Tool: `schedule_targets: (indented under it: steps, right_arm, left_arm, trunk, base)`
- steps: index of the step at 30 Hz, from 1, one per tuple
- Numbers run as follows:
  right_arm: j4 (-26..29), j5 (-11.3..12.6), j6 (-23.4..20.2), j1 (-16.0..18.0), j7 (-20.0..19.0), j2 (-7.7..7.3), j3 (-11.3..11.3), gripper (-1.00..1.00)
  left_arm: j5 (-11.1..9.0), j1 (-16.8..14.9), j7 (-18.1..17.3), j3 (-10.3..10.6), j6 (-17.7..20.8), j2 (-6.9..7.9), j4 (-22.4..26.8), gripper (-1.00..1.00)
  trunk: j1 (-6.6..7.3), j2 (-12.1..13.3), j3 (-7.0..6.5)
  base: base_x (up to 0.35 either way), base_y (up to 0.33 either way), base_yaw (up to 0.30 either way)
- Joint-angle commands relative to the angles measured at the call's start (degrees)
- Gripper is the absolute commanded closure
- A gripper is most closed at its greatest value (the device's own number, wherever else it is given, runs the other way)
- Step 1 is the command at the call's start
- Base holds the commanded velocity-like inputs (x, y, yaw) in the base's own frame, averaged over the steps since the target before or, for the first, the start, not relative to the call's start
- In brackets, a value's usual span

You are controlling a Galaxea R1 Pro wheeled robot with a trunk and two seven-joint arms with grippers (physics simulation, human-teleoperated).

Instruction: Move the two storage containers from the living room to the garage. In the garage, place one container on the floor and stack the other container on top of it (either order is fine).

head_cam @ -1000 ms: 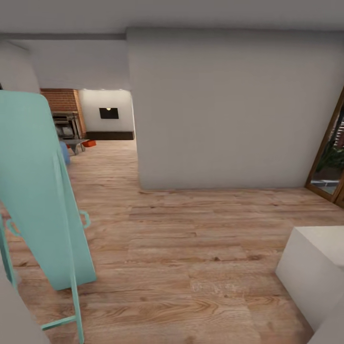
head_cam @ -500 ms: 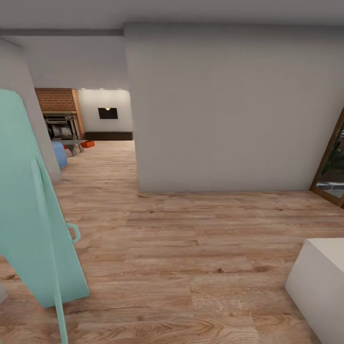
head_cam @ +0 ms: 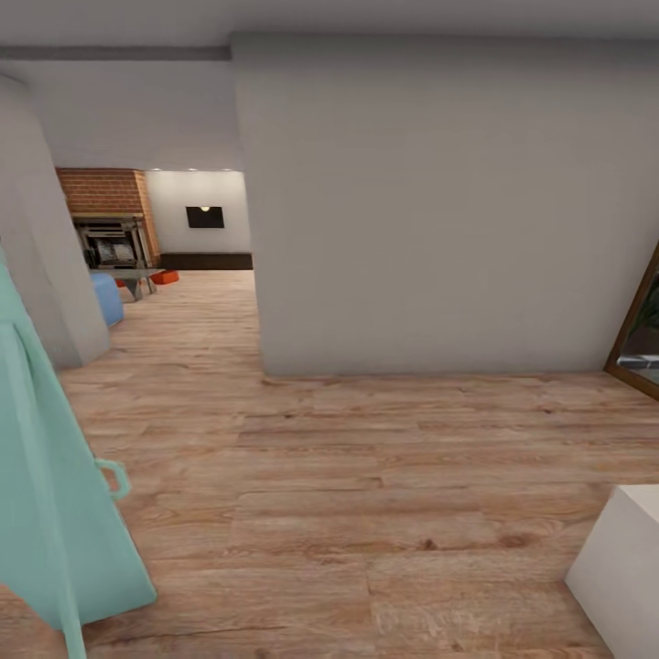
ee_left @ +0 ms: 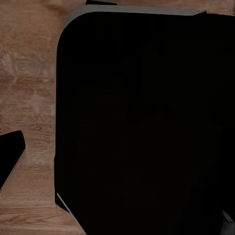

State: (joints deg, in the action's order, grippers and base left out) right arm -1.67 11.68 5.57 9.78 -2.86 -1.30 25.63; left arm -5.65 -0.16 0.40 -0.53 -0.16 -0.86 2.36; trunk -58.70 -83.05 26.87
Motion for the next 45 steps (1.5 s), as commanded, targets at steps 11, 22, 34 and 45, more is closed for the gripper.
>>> schedule_targets:
  steps: [11, 22, 34, 45]
  right_arm:
    - [-0.2, 0.5, 0.4, 0.1, -0.3, -0.04, 0.4, -1.0]
    - [-0.2, 0.4, 0.4, 0.1, -0.3, -0.19, 0.3, -1.0]
    - [-0.2, 0.4, 0.4, 0.1, -0.4, -0.18, 0.4, -1.0]
    - [-0.2, 0.3, 0.4, 0.1, -0.4, -0.24, 0.4, -1.0]
  left_arm:
    - [-0.6, 0.0, 0.0, 0.0, 0.0, -0.04, 0.0, -1.0]
    - [-0.6, 0.0, 0.0, 0.0, 0.0, -0.02, 0.0, -1.0]
    - [-0.6, 0.0, 0.0, 0.0, 0.3, -0.02, 0.0, -1.0]
    - [-0.6, 0.0, 0.0, 0.0, 0.3, -0.02, 0.0, -1.0]
  trunk:
    - [-0.03, 0.0, 0.06]
    - [-0.03, 0.0, 0.06]
    - [-0.03, 0.0, 0.06]
    - [-0.03, 0.0, 0.06]
  base:
    - [0.322, 0.0, 0.0]
    - [0.322, 0.0, 0.0]
    - [0.322, 0.0, 0.001]
    - [0.322, 0.0, 0.064]
